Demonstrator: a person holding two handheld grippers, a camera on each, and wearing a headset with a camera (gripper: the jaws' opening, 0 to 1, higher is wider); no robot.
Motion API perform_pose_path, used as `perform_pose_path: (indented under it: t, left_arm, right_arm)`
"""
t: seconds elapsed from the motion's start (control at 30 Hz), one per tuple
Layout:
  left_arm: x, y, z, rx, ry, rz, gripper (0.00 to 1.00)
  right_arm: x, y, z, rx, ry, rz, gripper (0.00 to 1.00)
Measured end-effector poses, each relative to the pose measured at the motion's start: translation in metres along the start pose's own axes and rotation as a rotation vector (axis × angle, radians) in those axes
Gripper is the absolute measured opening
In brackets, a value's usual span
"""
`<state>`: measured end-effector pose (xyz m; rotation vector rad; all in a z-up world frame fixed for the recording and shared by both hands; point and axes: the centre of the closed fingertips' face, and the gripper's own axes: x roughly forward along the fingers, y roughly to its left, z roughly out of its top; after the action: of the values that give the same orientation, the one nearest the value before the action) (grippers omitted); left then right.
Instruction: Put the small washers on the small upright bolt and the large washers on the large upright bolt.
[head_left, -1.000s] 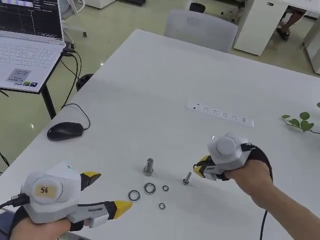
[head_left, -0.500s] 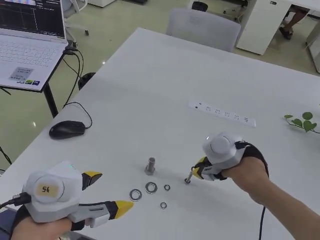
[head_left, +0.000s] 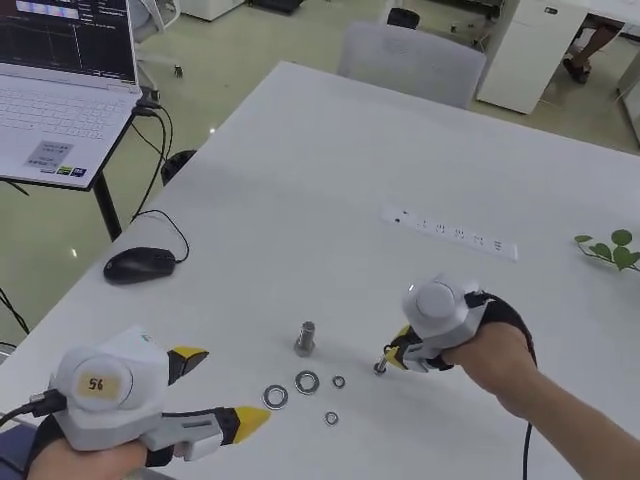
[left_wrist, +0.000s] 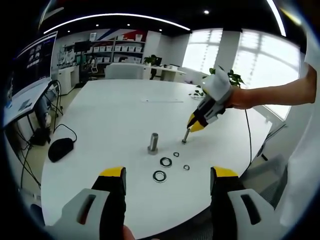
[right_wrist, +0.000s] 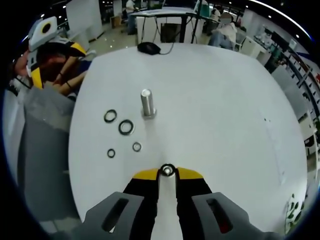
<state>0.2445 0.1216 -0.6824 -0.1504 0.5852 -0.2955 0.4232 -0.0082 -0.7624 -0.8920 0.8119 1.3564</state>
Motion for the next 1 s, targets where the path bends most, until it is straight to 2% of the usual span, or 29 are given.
perform_pose_path:
  t: [0.17, 0.5, 1.0]
  left_arm:
    - [0.000, 0.000, 0.000, 0.001, 0.001, 0.001, 0.68]
    - [0.000, 0.000, -0.001, 0.000, 0.004, 0.002, 0.68]
    - [-0.004, 0.003, -0.005, -0.004, 0.011, 0.011, 0.68]
  right_arm:
    - [0.003, 0.001, -0.004, -0.010, 0.020, 0.003, 0.13]
    - [0.006, 0.000, -0.004, -0.013, 0.027, 0.003, 0.13]
    - [0.026, 0.002, -0.016, 0.010, 0.053, 0.002, 0.13]
